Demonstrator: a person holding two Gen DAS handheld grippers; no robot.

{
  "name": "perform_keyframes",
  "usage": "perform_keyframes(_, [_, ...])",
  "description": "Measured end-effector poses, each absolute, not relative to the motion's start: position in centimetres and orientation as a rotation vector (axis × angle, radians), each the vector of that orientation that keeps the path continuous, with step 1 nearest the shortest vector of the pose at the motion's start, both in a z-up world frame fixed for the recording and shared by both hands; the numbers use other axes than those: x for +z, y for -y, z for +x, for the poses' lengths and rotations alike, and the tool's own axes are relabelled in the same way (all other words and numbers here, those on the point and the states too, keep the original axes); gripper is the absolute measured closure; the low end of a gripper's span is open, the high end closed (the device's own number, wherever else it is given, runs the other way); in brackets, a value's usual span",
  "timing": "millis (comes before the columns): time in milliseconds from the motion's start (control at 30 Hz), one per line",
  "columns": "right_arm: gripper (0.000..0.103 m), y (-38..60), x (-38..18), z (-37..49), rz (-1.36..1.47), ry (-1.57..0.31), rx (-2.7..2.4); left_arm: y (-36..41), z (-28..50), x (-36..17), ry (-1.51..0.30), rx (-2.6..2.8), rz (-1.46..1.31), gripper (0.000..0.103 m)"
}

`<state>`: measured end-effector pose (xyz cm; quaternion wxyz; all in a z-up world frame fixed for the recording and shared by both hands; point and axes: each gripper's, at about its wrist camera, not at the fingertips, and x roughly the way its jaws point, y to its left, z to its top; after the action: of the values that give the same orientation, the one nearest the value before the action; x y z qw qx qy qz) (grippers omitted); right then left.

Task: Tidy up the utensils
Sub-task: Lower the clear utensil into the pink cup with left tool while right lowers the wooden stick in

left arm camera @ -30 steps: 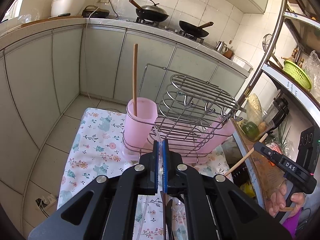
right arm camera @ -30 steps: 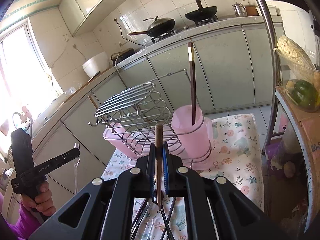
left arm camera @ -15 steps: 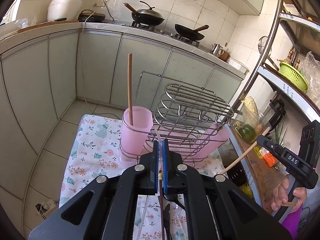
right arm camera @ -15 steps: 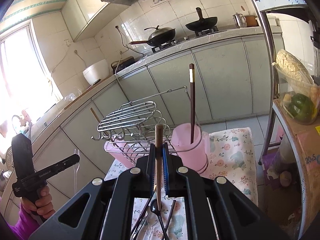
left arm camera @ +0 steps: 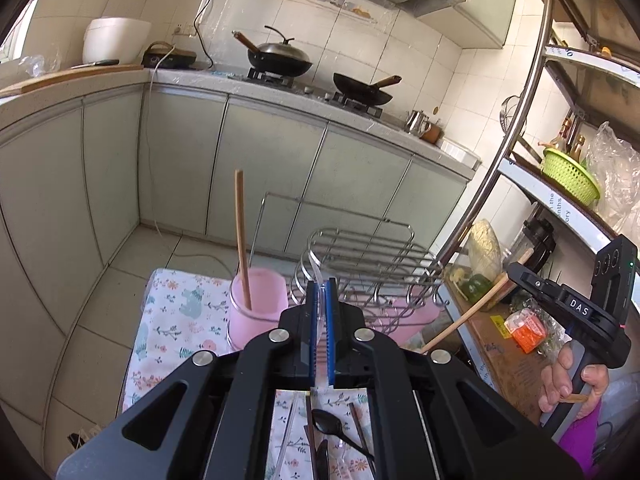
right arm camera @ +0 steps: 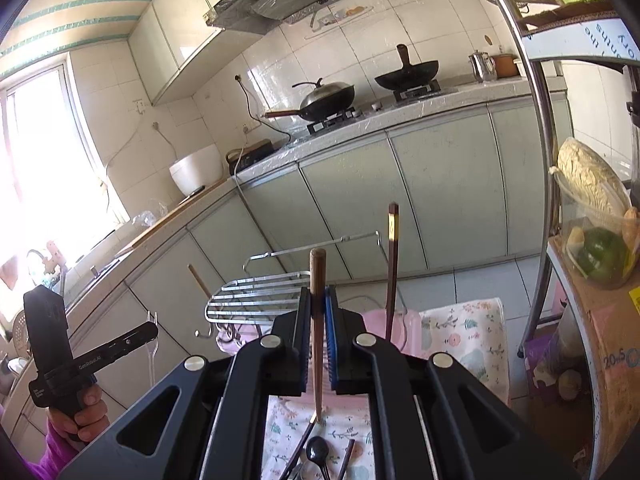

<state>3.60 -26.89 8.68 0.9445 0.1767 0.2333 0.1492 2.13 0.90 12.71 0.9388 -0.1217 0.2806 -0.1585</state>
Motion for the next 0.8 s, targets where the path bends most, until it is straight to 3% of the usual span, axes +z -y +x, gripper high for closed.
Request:
perform_keyframes(467, [0.096, 27.4, 15.3, 3.7, 0.272, -0.350, 0.243, -1.4, 4.1, 17.7, -0.377, -0.379, -0.340, 0.100])
perform_keyframes(800, [0.096, 28.0, 15.7, 5.3, 0.229, -0.348, 0.173, -2.5, 7.3, 16.4, -0.184, -0.274, -0.420, 0.100])
